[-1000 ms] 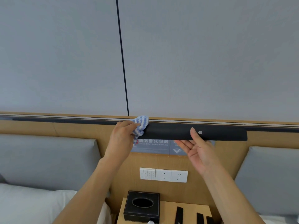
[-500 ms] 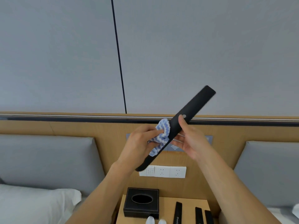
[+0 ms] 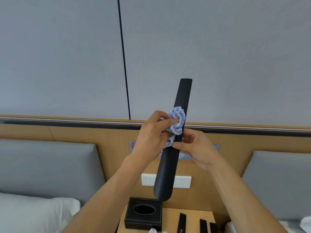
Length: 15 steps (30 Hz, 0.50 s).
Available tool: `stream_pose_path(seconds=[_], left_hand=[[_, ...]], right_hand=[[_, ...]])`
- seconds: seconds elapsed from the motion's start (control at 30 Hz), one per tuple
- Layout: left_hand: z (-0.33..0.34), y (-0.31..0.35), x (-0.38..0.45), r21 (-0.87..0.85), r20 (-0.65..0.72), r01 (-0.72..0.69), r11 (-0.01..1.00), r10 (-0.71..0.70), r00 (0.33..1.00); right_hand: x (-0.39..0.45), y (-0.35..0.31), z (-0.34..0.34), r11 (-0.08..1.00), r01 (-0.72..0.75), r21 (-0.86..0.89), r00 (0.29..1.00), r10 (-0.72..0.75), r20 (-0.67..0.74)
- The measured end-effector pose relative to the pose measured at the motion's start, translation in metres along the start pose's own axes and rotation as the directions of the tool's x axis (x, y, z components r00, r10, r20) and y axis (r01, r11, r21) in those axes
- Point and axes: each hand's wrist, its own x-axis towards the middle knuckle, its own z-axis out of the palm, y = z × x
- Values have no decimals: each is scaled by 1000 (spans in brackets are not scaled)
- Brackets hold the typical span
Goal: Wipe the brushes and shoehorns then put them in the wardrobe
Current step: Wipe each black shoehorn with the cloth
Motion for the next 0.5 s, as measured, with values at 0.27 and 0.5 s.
stream_pose_path(seconds=[0.27,0.5], left_hand=[[-11,4,32,116,-18,-172,978,175,984],[-33,7,83,224,-81,-198,954,220,972]], right_hand=[[1,-8,-8,996,-10,-89,998,16,66],[3,-16,-9,984,-1,-177,994,20,104]])
